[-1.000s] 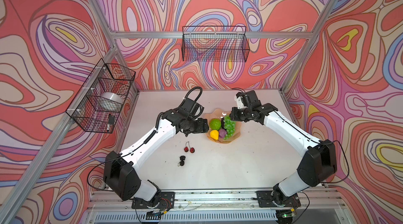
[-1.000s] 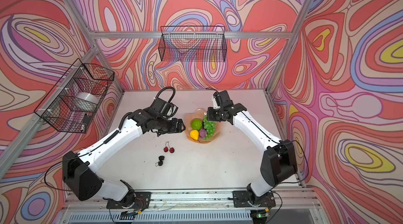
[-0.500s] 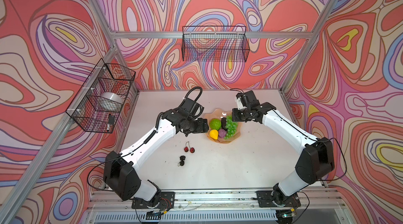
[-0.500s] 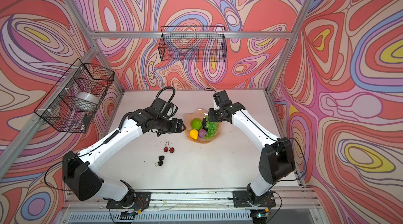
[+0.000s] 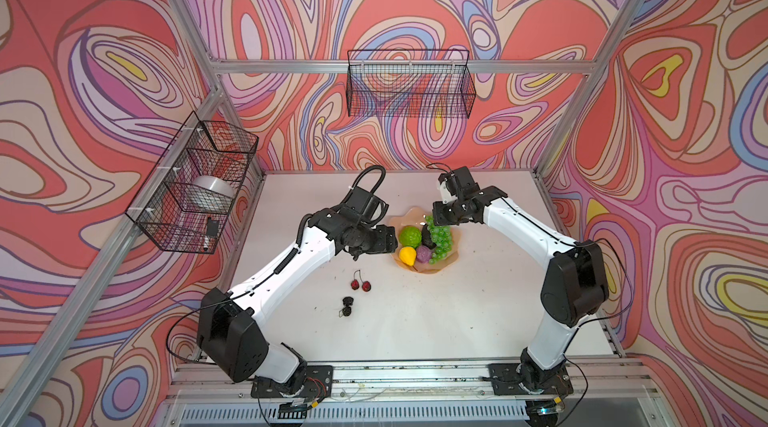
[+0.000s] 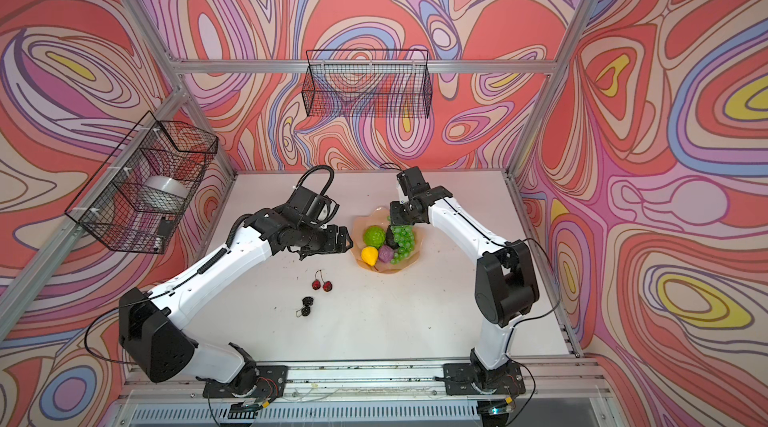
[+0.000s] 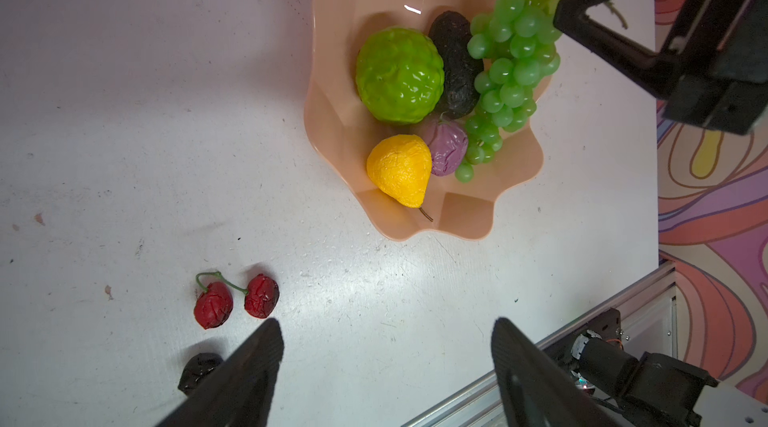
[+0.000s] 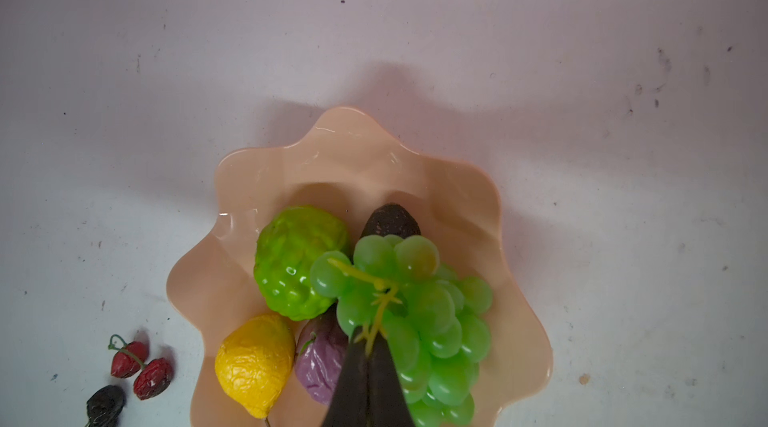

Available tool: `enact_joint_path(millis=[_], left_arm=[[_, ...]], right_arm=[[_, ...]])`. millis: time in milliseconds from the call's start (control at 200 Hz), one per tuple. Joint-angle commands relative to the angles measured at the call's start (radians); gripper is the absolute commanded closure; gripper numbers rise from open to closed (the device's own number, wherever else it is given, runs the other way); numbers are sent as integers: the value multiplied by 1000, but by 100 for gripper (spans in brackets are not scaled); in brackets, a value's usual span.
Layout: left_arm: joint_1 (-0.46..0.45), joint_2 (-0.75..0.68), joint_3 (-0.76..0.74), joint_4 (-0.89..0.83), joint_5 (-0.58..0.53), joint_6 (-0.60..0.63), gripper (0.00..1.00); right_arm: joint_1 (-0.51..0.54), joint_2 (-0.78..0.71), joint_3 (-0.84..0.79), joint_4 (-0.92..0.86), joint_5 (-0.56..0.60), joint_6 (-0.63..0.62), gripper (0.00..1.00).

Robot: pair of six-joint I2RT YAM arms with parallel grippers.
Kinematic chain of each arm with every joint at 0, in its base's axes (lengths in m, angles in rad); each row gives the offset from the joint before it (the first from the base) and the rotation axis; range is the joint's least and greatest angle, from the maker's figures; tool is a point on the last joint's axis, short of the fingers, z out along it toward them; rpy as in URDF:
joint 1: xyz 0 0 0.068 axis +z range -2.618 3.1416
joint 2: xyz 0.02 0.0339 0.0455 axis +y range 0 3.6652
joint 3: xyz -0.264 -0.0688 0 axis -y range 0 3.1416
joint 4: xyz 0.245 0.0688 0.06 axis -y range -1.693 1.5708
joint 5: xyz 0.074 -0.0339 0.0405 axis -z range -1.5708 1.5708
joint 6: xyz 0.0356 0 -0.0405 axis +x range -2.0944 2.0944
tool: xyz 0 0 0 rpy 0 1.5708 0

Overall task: Place and organize the fake fruits in the fruit bowl
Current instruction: 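Lower the grape bunch onto the fruits in the bowl with the right gripper, then open the right gripper and raise it away from the grapes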

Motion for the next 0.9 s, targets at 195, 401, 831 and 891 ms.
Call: enact_joint_path(millis=[195,401,831,891], left_arm=[[6,-4,15,-51,-27,16,18],[6,-6,12,-52,-27,13,17],[6,-6,14,-46,-22,7,17],[6,-7,12,-45,-23,5,17]], right_arm=[[-5,73,33,21,-37,-43,100],[-5,112,57,23,-69,-62,100],[20,141,53,24,-132,-88,100],[28,151,61,16,-137,-94,100]])
